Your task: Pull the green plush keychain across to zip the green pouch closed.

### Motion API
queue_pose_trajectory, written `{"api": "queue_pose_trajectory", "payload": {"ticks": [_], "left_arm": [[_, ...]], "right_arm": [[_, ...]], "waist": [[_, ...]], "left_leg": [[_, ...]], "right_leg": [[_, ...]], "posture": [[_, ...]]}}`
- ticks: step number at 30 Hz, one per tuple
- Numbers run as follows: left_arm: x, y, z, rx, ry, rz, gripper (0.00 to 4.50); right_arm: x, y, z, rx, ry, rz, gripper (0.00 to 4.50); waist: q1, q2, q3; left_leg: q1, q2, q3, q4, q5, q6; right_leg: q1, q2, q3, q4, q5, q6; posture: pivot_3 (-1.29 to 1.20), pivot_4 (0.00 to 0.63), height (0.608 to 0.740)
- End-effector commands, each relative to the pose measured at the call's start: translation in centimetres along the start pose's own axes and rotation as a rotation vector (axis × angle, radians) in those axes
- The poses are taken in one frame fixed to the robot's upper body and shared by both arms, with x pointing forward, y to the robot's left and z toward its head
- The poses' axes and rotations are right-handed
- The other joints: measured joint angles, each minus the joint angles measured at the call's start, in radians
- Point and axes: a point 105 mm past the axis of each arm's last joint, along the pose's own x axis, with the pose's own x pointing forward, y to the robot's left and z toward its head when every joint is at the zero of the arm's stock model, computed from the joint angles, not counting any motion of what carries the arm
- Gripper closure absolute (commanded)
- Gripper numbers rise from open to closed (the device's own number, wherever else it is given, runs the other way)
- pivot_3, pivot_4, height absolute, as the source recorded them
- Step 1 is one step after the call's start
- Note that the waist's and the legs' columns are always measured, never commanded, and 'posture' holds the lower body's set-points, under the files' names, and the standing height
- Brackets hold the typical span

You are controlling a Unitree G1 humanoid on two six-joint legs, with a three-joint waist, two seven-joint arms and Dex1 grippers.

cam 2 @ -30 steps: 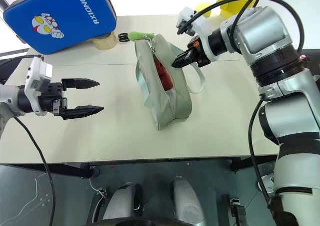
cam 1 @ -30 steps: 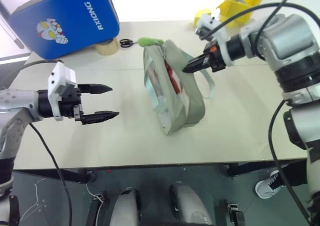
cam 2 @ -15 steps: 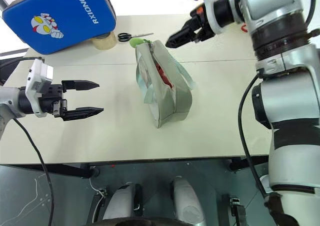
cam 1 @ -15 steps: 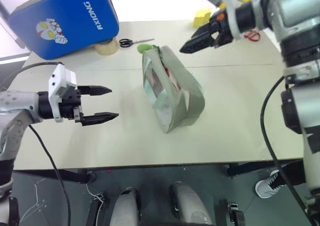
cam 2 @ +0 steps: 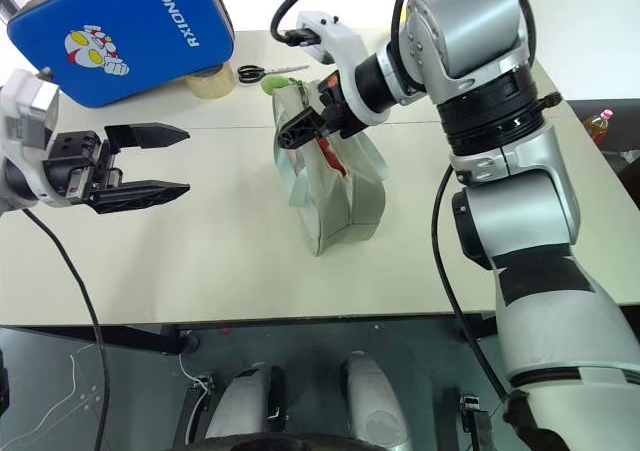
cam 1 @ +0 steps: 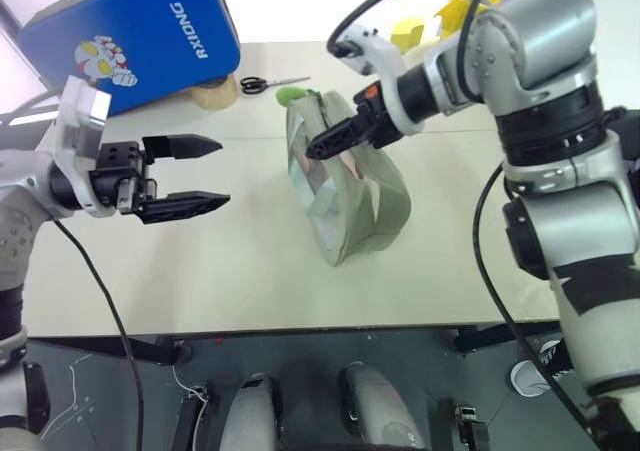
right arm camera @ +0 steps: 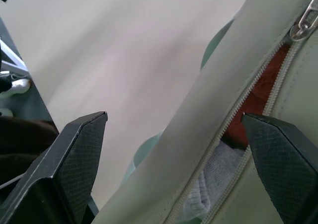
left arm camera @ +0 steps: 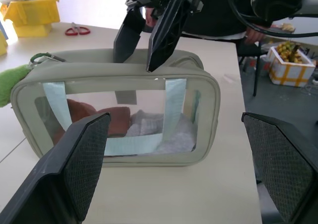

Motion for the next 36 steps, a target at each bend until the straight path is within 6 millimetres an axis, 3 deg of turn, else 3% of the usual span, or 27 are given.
{"api": "queue_pose_trajectory", "payload": {"ticks": [1, 2, 5, 7, 13, 19, 24, 28, 31, 36], "left_arm": [[-0.5, 0.3, 2.4, 0.068, -0.063, 0.017, 0.0], [-0.6, 0.4, 3.0, 0.071, -0.089, 0.023, 0.0], [-1.0, 0.8, 4.6, 0.081, -0.159, 0.055, 0.0], [-1.3, 0.8, 4.9, 0.082, -0.168, 0.064, 0.0], [-1.5, 0.8, 5.0, 0.094, -0.166, 0.086, 0.0], [-1.4, 0.7, 4.9, 0.089, -0.162, 0.085, 0.0], [-1.2, 0.7, 4.6, 0.086, -0.152, 0.084, 0.0], [-1.0, 0.7, 4.3, 0.087, -0.141, 0.078, 0.0], [-0.9, 0.7, 4.3, 0.09, -0.141, 0.072, 0.0], [-0.9, 0.6, 4.3, 0.093, -0.139, 0.068, 0.0]], "right_arm": [[0.1, 1.2, 0.9, -0.031, -0.034, 0.018, 0.03], [0.3, 1.2, 0.9, -0.026, -0.033, 0.013, 0.03], [0.6, 1.1, 0.6, -0.025, -0.023, 0.0, 0.76], [0.9, 1.3, 0.5, -0.03, -0.016, 0.004, 1.86], [1.3, 1.5, 0.0, -0.04, 0.0, 0.008, 4.39], [1.3, 1.2, -0.3, -0.046, 0.0, -0.023, 4.46], [-0.3, 0.2, -0.1, -0.099, -0.03, -0.061, 4.46], [-2.7, 0.8, 0.2, -0.367, -0.062, 0.001, 4.46], [-4.2, 0.1, 0.3, -0.59, -0.044, 0.034, 4.46], [-5.1, -0.8, 0.2, -0.899, 0.07, 0.055, 4.46]], "waist": [[0.0, 0.0, 0.0], [0.001, 0.0, 0.0], [0.002, 0.0, 0.0], [0.001, 0.0, 0.0], [0.0, 0.0, 0.0], [0.001, 0.0, 0.0], [0.003, 0.0, 0.0], [0.005, 0.0, 0.0], [0.001, 0.0, 0.0], [0.0, 0.0, 0.0]], "left_leg": [[0.0, 0.0, 0.0, 0.0, 0.0, 0.0], [0.0, 0.0, 0.0, 0.0, 0.0, 0.0], [0.0, 0.0, 0.0, 0.0, 0.0, 0.0], [-0.001, 0.0, 0.0, 0.0, 0.0, 0.0], [-0.001, 0.0, -0.001, 0.0, 0.0, 0.0], [-0.001, 0.0, -0.001, 0.0, 0.0, 0.0], [-0.002, 0.0, 0.0, 0.0, 0.0, 0.0], [-0.005, 0.0, -0.001, 0.0, 0.0, 0.0], [-0.005, -0.001, -0.002, 0.0, 0.0, 0.0], [-0.004, 0.0, -0.002, 0.0, 0.0, 0.0]], "right_leg": [[0.0, 0.0, 0.0, 0.0, 0.0, 0.0], [0.0, 0.0, 0.0, 0.0, 0.0, 0.0], [0.0, 0.0, 0.0, 0.0, 0.0, 0.0], [0.0, 0.0, 0.0, 0.0, 0.0, 0.0], [-0.001, 0.0, 0.0, 0.0, 0.0, 0.0], [-0.001, 0.0, 0.0, 0.0, 0.0, 0.0], [-0.001, 0.0, 0.0, 0.0, 0.0, 0.0], [-0.003, 0.0, -0.001, -0.001, 0.0, 0.0], [-0.003, 0.0, -0.001, -0.002, 0.0, 0.0], [-0.003, 0.001, -0.001, -0.001, 0.0, 0.0]], "posture": [[0.0, 0.15, 0.737], [0.0, 0.15, 0.737], [0.0, 0.15, 0.737], [0.0, 0.15, 0.737], [0.0, 0.15, 0.737], [0.0, 0.15, 0.737], [0.0, 0.15, 0.737], [0.0, 0.15, 0.737], [0.0, 0.15, 0.737], [0.0, 0.15, 0.737]]}}
